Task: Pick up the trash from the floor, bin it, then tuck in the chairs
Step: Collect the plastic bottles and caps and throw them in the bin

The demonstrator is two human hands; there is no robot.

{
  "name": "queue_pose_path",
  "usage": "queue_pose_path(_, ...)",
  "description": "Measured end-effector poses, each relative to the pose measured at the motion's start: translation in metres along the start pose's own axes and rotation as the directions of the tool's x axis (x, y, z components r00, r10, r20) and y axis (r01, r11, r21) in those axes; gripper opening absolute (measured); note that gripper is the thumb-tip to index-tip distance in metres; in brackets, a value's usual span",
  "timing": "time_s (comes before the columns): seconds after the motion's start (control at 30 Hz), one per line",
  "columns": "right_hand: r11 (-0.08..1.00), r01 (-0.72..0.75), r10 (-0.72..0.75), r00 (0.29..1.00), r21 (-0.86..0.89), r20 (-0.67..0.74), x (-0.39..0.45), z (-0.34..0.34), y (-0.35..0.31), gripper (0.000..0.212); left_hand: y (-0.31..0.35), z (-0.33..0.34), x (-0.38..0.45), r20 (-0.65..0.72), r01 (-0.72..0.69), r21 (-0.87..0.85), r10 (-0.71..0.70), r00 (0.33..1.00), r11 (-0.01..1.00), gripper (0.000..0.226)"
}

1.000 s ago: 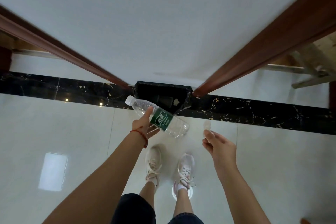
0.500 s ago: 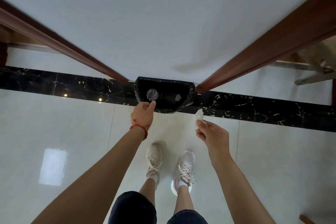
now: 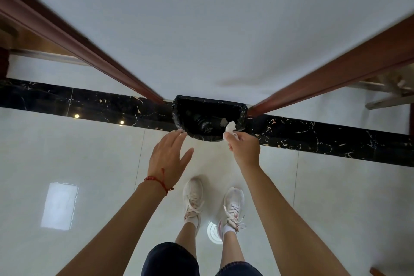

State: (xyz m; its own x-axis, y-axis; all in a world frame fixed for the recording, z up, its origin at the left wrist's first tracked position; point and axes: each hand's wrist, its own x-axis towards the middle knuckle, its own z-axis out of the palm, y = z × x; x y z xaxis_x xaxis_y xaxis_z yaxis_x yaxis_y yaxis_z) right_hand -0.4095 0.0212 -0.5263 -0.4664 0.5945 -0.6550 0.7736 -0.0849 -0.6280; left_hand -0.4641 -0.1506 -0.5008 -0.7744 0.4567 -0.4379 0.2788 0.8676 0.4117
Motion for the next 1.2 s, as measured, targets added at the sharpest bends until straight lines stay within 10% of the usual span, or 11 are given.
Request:
queue_pose_path(0.47, 0.979, 0.115, -0.112, 0.993, -0.169, 0.027, 0.002, 0.002, -0.012, 0.041, -0.015, -0.015, 0.001, -0.025, 0.008, -0.002, -0.008, 1.0, 1.0, 0.047)
queue_pose_path(0.73, 0.711, 0.487, -0.508, 0.855, -0.508, 0.109, -0.048, -0.038, -0.015, 0.046, 0.012, -0.044, -0.017, -0.044, -0.034, 0.03, 0.035, 0.998, 0.999, 0.048)
queue_pose_path(1.2, 0.536, 0.581, -0.685, 0.724, -0.613, 0.087, -0.15, -0.123, -0.093, 0.047, 0.09, -0.145, -0.09, -0.168, -0.071, 0.075, 0.082, 0.982, 0.995, 0.05)
